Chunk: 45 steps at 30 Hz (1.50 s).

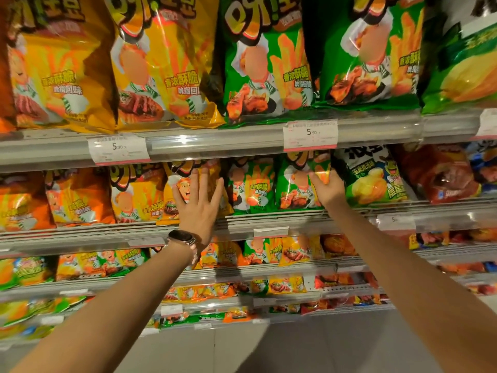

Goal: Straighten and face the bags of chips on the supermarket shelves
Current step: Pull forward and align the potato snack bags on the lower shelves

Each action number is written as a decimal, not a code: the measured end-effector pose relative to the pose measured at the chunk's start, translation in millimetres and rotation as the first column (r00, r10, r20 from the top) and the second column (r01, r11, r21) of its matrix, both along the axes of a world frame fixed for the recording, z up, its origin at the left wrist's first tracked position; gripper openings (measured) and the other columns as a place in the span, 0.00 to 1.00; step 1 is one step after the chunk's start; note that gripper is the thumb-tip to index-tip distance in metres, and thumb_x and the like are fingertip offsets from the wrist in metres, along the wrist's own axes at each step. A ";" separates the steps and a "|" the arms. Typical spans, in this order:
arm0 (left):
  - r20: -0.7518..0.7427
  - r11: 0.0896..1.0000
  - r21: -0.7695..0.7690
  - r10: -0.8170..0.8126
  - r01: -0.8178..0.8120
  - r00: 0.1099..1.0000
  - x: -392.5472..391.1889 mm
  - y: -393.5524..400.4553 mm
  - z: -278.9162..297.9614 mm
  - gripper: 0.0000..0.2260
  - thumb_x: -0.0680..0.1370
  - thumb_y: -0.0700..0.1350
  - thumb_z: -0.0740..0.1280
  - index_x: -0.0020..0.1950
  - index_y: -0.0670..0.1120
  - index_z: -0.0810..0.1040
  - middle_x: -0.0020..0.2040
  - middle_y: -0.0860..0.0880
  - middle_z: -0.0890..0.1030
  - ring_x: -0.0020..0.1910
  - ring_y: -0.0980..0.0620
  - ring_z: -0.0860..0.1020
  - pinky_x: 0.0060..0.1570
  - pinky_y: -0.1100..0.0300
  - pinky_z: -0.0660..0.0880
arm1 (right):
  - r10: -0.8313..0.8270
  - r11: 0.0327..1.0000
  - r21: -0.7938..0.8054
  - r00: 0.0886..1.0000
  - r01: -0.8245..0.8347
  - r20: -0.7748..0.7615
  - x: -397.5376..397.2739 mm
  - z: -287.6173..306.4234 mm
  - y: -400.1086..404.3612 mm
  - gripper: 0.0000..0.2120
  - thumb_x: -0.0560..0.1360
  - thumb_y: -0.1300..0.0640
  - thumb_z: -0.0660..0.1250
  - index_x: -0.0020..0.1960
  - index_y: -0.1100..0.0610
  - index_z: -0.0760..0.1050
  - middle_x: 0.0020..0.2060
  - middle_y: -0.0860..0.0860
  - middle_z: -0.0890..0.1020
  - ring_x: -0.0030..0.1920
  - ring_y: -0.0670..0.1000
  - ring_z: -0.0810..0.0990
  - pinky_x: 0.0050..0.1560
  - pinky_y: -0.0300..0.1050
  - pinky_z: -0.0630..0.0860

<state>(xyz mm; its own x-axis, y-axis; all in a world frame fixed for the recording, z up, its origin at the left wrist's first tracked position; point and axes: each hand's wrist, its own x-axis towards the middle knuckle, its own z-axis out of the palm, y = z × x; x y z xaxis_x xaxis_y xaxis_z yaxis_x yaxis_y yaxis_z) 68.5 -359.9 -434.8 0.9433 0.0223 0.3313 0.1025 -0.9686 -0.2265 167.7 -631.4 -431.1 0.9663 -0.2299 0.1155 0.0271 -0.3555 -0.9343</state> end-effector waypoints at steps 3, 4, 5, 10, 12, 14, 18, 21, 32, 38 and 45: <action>0.000 1.000 0.018 -0.022 0.022 1.000 -2.4 0.5 0.6 0.43 0.69 0.28 0.64 0.79 0.49 0.50 0.78 0.37 0.47 0.76 0.35 0.45 0.67 0.30 0.46 | -0.045 0.987 -0.143 0.980 0.073 0.192 -13.1 -5.8 3.7 0.15 0.74 0.62 0.70 0.53 0.73 0.71 0.47 0.66 0.76 0.52 0.65 0.75 0.54 0.51 0.71; 0.024 0.999 0.022 -0.032 0.031 0.999 -3.1 0.5 1.0 0.43 0.68 0.27 0.65 0.78 0.48 0.54 0.78 0.36 0.50 0.76 0.35 0.47 0.67 0.29 0.48 | -0.059 0.972 -0.208 0.970 0.109 0.237 -20.1 -7.3 6.8 0.24 0.73 0.61 0.72 0.60 0.75 0.69 0.53 0.69 0.75 0.57 0.66 0.74 0.59 0.53 0.71; 0.060 0.999 0.023 -0.043 0.042 0.997 -3.9 1.1 0.8 0.42 0.66 0.26 0.66 0.77 0.47 0.58 0.77 0.35 0.53 0.76 0.34 0.51 0.66 0.28 0.50 | -0.071 0.957 -0.254 0.960 0.142 0.270 -27.1 -8.5 10.9 0.32 0.72 0.58 0.74 0.65 0.76 0.65 0.58 0.70 0.73 0.61 0.65 0.72 0.63 0.54 0.70; 0.102 0.996 0.042 -0.079 0.075 0.992 -4.7 3.6 -0.3 0.42 0.63 0.27 0.70 0.75 0.47 0.65 0.75 0.36 0.59 0.75 0.35 0.58 0.64 0.29 0.57 | -0.067 0.901 -0.401 0.967 0.164 0.245 -42.1 -15.8 26.6 0.42 0.66 0.49 0.77 0.72 0.65 0.62 0.69 0.64 0.67 0.70 0.61 0.65 0.68 0.53 0.64; 0.121 0.995 0.062 -0.089 0.082 0.989 -3.8 3.9 0.5 0.42 0.59 0.27 0.72 0.72 0.47 0.70 0.73 0.36 0.65 0.72 0.35 0.63 0.62 0.28 0.61 | -0.064 0.895 -0.413 0.965 0.168 0.255 -41.1 -17.1 28.2 0.42 0.67 0.47 0.76 0.72 0.65 0.63 0.68 0.64 0.68 0.71 0.60 0.63 0.69 0.54 0.64; 0.121 0.993 0.082 -0.089 0.080 0.989 -4.4 3.9 1.3 0.41 0.60 0.27 0.72 0.71 0.47 0.71 0.72 0.36 0.67 0.71 0.35 0.65 0.61 0.29 0.62 | -0.062 0.898 -0.407 0.963 0.168 0.261 -41.7 -18.5 28.9 0.42 0.68 0.45 0.74 0.72 0.65 0.62 0.69 0.65 0.67 0.74 0.60 0.60 0.70 0.53 0.61; 0.064 0.991 0.086 -0.108 0.102 0.992 -6.0 4.8 -0.7 0.39 0.71 0.30 0.63 0.78 0.49 0.53 0.77 0.35 0.48 0.76 0.33 0.46 0.67 0.28 0.49 | -0.048 0.888 -0.433 0.968 0.155 0.247 -39.9 -29.1 26.7 0.43 0.70 0.42 0.70 0.75 0.64 0.58 0.75 0.62 0.59 0.77 0.57 0.53 0.73 0.46 0.53; 0.033 0.984 0.029 -0.175 0.174 0.984 -20.2 1.9 0.6 0.39 0.73 0.33 0.66 0.79 0.48 0.50 0.76 0.35 0.40 0.74 0.33 0.38 0.66 0.28 0.42 | -0.055 0.920 -0.362 0.962 0.153 0.268 -42.4 -29.4 28.2 0.41 0.72 0.45 0.71 0.76 0.61 0.57 0.75 0.61 0.54 0.76 0.57 0.52 0.70 0.39 0.53; -0.087 0.848 -0.117 -0.528 0.518 0.845 -67.9 -38.9 -97.2 0.33 0.51 0.45 0.82 0.54 0.40 0.78 0.44 0.40 0.80 0.39 0.40 0.80 0.36 0.52 0.77 | 0.238 0.941 -0.328 0.858 -0.087 0.456 -119.0 -111.7 35.9 0.12 0.78 0.58 0.58 0.52 0.66 0.74 0.43 0.58 0.78 0.41 0.52 0.77 0.43 0.42 0.75; -0.273 0.963 -0.127 -0.263 0.236 0.925 -28.9 -39.5 -177.1 0.45 0.62 0.40 0.79 0.76 0.47 0.62 0.76 0.37 0.59 0.73 0.32 0.60 0.64 0.31 0.61 | 0.296 0.852 -0.498 0.933 -0.161 0.206 -91.8 -183.4 12.5 0.14 0.75 0.62 0.63 0.59 0.63 0.76 0.55 0.58 0.78 0.56 0.59 0.77 0.57 0.44 0.71; -0.353 0.992 -0.128 -0.063 0.019 0.934 6.7 -29.8 -249.3 0.57 0.72 0.43 0.72 0.65 0.53 0.18 0.64 0.45 0.16 0.62 0.40 0.17 0.69 0.32 0.41 | -0.068 0.832 -0.540 0.989 0.129 0.132 -46.5 -213.1 -0.6 0.43 0.65 0.48 0.77 0.71 0.65 0.62 0.68 0.65 0.66 0.67 0.65 0.65 0.63 0.62 0.67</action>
<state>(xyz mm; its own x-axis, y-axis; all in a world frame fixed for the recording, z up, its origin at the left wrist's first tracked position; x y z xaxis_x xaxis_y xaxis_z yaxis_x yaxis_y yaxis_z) 75.2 -389.7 -684.1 0.9996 -0.0001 -0.0284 -0.0035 -0.9925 -0.1221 121.2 -632.0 -644.2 0.9175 -0.1935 0.3475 0.0490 -0.8121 -0.5814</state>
